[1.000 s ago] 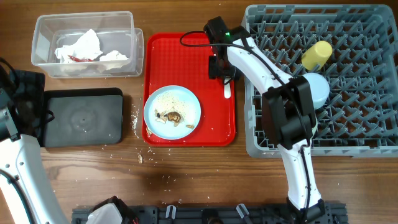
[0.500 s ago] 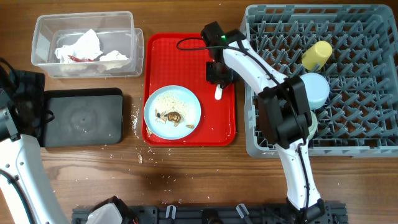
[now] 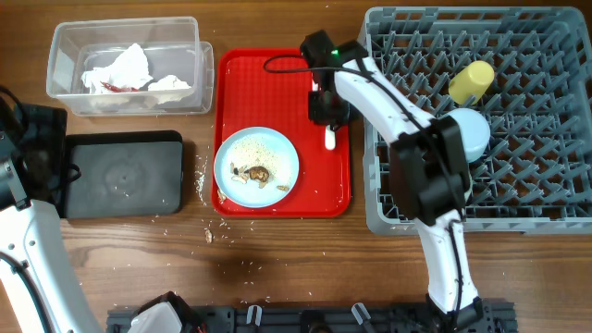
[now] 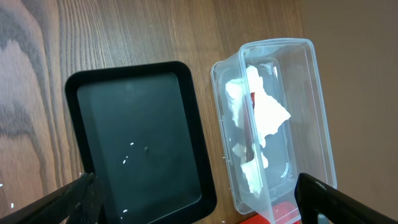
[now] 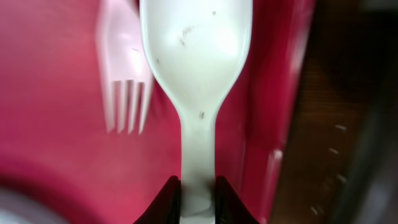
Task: Sort waste into correct bins and load items into the dishwasher rack
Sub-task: 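Carry the white spoon with the right gripper and insert it into the rack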
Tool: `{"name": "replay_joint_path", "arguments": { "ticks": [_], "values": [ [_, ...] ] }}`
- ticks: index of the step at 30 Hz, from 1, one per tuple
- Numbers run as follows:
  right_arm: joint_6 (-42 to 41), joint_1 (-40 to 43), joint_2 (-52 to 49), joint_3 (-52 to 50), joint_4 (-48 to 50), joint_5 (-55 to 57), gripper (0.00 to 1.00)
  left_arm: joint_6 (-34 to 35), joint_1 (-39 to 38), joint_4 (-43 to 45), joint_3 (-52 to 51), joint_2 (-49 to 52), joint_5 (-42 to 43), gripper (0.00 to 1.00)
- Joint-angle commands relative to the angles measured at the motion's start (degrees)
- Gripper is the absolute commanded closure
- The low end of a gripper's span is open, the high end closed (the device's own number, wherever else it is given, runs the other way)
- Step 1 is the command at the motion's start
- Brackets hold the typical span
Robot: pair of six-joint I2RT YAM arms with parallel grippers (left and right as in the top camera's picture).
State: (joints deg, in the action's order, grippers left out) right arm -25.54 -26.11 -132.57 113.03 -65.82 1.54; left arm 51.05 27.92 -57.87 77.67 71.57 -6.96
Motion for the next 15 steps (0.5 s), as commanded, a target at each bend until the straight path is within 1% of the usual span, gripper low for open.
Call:
{"name": "replay_joint_path", "arguments": {
  "ticks": [1,4,7,11,15],
  "values": [
    [1.86,3.19,11.63,0.52,-0.07,0.87,0.84,-1.16,0.37,0.11,-0.2,-0.2,-0.13,0.0],
    [3.91,6.78,16.57,0.52,-0.07,0.94,0.84,-1.16,0.37,0.11,-0.2,-0.22,-0.13,0.0],
    [8.7,10.27,19.5,0.52,0.68,-0.37,0.84,-1.16,0.37,0.11,-0.2,-0.22,-0.13,0.0],
    [15.39,13.07,19.23,0.5,0.81,-0.35,0.83,-1.16,0.37,0.11,-0.2,-0.2,-0.13,0.0],
    [16.2,13.6,16.41,0.22,0.79,-0.37,0.83,-1.16,0.37,0.13,-0.2,-0.22,-0.15,0.0]
  ]
}}
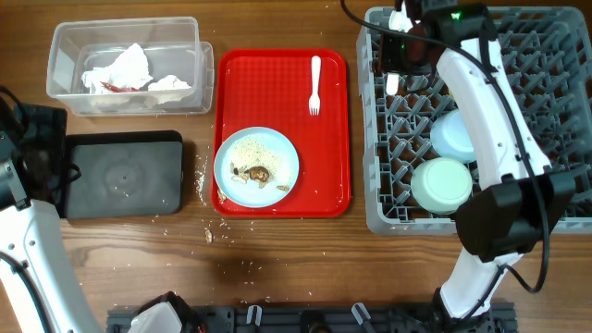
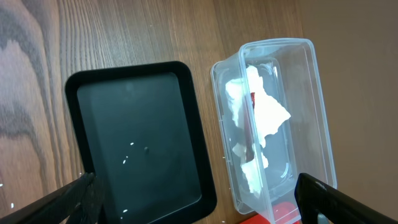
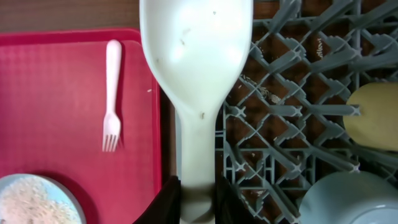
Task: Sort waste into correct bins and load items into the dishwasher rack
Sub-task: 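Carry the white spoon with the right gripper and insert it into the rack, then reach the right gripper back to the white fork and grasp it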
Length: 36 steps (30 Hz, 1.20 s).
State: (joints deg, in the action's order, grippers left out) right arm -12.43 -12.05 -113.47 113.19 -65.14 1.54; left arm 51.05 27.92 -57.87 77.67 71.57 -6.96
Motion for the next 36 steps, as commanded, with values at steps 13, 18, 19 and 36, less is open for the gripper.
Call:
{"name": "replay_joint_path", "arguments": {
  "ticks": [13,18,19,36],
  "values": [
    [-1.05,-0.52,-4.46,-3.93,-14.47,-4.46,0.84,-1.16,0.37,0.11,-0.2,-0.22,-0.15,0.0],
    [-1.07,-0.52,-4.46,-4.0,-15.87,-4.44,0.73,-1.16,0.37,0.11,-0.2,-0.22,-0.15,0.0],
    [-1.07,-0.52,-4.46,-4.0,-15.89,-4.44,0.63,-1.16,0.37,0.13,-0.2,-0.2,-0.13,0.0],
    [-0.33,-2.89,-4.39,-3.56,-2.34,-26.21,0.42,-1.16,0.37,0.11,-0.2,-0.2,-0.13,0.0]
  ]
}}
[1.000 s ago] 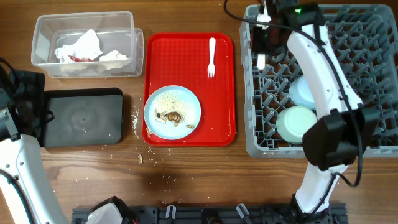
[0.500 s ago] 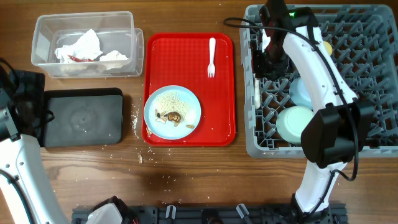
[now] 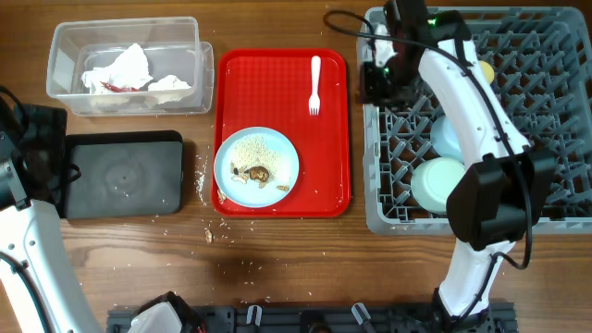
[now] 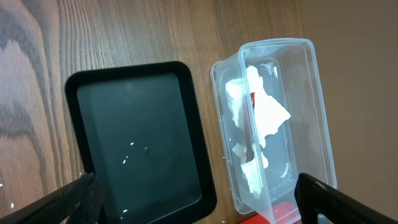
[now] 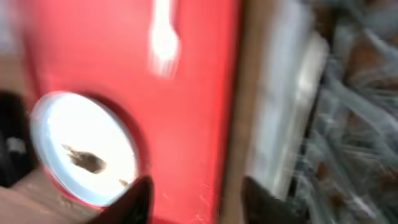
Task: Sort waste into correct bins and load items into the dishwasher rack
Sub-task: 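Reach the right gripper back to the white fork and grasp it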
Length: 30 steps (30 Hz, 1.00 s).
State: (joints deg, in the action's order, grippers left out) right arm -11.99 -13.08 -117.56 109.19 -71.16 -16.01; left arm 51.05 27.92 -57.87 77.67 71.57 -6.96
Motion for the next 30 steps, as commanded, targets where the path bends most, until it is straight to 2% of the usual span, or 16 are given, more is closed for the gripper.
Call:
{"name": "replay_joint_path", "arguments": {
  "ticks": [1,6,14,21,24,30],
  "values": [
    [-4.15,-3.08,-0.31,0.44,8.46,-8.31,0.27,-1.16,0.37,0.11,-0.2,-0.2,-0.15,0.0],
    [-12.22,-6.86,-1.31,0.39,18.67,0.39,0.29,-1.16,0.37,0.11,-0.2,-0.22,-0.15,0.0],
    [-23.63,-12.79,-8.87,0.39,25.59,19.02,0.3,-1.16,0.37,0.11,-0.2,-0.2,-0.13,0.0],
    [-24.61,-13.0,-16.11,0.39,31.43,20.63,0.34,-1.16,0.37,0.11,-0.2,-0.22,-0.13,0.0],
    [-24.57,-13.11,-18.16,0.39,32.65,21.64,0.43,-1.16,0.37,0.11,-0.2,-0.22,-0.13,0.0],
    [-24.44,-13.88,-21.09,0.33,34.91,23.76,0.44,-1.16,0.37,0.11,-0.2,-0.22,-0.13,0.0]
  ]
}}
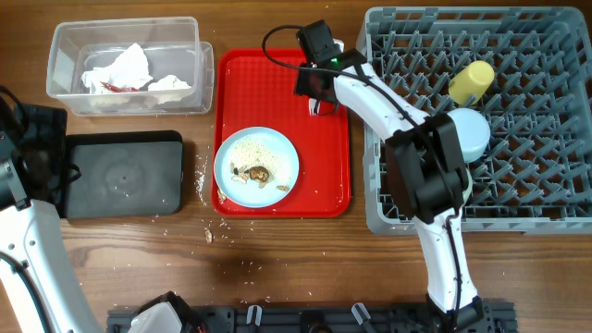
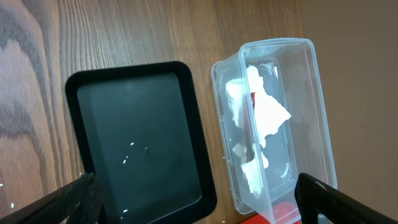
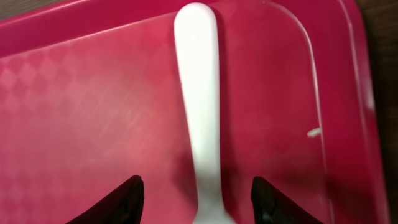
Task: Sort waste into correct bins and load items into the dishwasher rack
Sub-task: 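Reach the right gripper back to the white fork and grasp it, then carry the white fork with the right gripper and insert it into the rack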
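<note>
A white plastic fork (image 3: pixel 199 118) lies on the red tray (image 1: pixel 335 190) near its far right corner. My right gripper (image 3: pixel 198 202) is low over it, open, with the handle between its dark fingers (image 3: pixel 127 199). In the overhead view that gripper (image 1: pixel 317 95) hides most of the fork. On the tray's near half sits a pale plate (image 1: pixel 256 165) with crumbs and food scraps. The grey dishwasher rack (image 1: pixel 518 199) stands on the right. My left gripper (image 2: pixel 196 208) hangs open and empty above the bins. No spoon shows.
A clear bin (image 1: pixel 125 67) with crumpled tissue is at the far left, and a black tray (image 1: pixel 122 174) lies in front of it. A yellow cup (image 1: pixel 471 81) and a pale blue bowl (image 1: pixel 470 131) sit in the rack. Crumbs dot the wood by the tray.
My right gripper was at the rack's left edge, open, with the white spoon lying there. It now sits over the tray's far right, open astride the fork handle. The left arm has not moved.
My right gripper was shut on a white spoon on the tray beside the fork. Then it held the spoon over the rack's far left corner. Then it was open, with the spoon lying at the rack's edge. Now it is open over the fork.
</note>
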Tool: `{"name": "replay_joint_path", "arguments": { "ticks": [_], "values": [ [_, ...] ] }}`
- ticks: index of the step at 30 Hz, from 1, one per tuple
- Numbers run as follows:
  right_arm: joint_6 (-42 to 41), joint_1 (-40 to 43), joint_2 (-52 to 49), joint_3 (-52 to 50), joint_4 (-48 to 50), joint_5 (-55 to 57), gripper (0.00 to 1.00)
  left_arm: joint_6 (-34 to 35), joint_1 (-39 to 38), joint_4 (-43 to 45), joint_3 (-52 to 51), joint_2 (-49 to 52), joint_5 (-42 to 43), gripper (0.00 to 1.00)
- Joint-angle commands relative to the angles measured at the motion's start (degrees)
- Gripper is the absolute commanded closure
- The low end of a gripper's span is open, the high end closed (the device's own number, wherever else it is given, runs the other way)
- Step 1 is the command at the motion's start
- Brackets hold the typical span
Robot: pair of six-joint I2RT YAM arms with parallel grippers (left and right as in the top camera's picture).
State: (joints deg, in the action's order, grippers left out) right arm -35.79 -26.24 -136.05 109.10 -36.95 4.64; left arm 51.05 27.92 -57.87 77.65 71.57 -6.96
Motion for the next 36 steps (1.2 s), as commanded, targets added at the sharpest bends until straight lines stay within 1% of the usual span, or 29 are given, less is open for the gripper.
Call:
{"name": "replay_joint_path", "arguments": {
  "ticks": [1,3,5,11,15,17,19,21,24,27,30,33,36],
  "values": [
    [-0.61,-0.83,-2.95,0.39,0.9,3.69,0.45,-1.16,0.37,0.11,-0.17,-0.2,-0.13,0.0],
    [-0.55,-1.03,-3.32,0.37,1.09,5.53,0.47,-1.16,0.37,0.11,-0.17,-0.22,-0.15,0.0],
    [-0.33,-1.14,-3.63,0.37,1.09,7.02,0.51,-1.16,0.37,0.11,-0.17,-0.22,-0.15,0.0],
    [0.07,-1.18,-3.58,0.39,0.22,7.37,0.79,-1.16,0.37,0.11,-0.17,-0.22,-0.15,0.0],
    [1.25,-1.18,-2.54,0.44,-1.11,7.34,0.82,-1.16,0.37,0.11,-0.17,-0.2,-0.13,0.0],
    [1.25,-1.16,-0.33,0.44,-2.58,7.34,0.86,-1.16,0.37,0.11,-0.17,-0.22,-0.15,0.0],
    [1.38,-0.85,5.4,0.44,-4.61,7.32,0.91,-1.16,0.37,0.11,-0.17,-0.22,-0.13,0.0],
    [1.62,-0.57,8.33,0.44,-5.64,7.3,0.91,-1.16,0.37,0.11,-0.17,-0.22,-0.13,0.0],
    [4.26,-0.11,13.55,0.44,-8.09,7.3,0.91,-1.16,0.37,0.11,-0.17,-0.22,-0.15,0.0],
    [6.36,1.33,21.16,0.44,-15.26,7.3,0.93,-1.16,0.37,0.11,-0.17,-0.22,-0.15,0.0],
    [8.83,3.41,26.49,0.44,-22.6,5.25,0.94,-1.16,0.37,0.11,-0.17,-0.22,-0.15,0.0],
    [15.02,5.66,29.46,0.44,-29.7,0.48,0.94,-1.16,0.37,0.11,-0.17,-0.2,-0.15,0.0],
    [17.25,7.91,29.81,0.35,-37.73,-1.86,0.94,-1.16,0.37,0.11,-0.17,-0.22,-0.13,0.0]
  ]
}}
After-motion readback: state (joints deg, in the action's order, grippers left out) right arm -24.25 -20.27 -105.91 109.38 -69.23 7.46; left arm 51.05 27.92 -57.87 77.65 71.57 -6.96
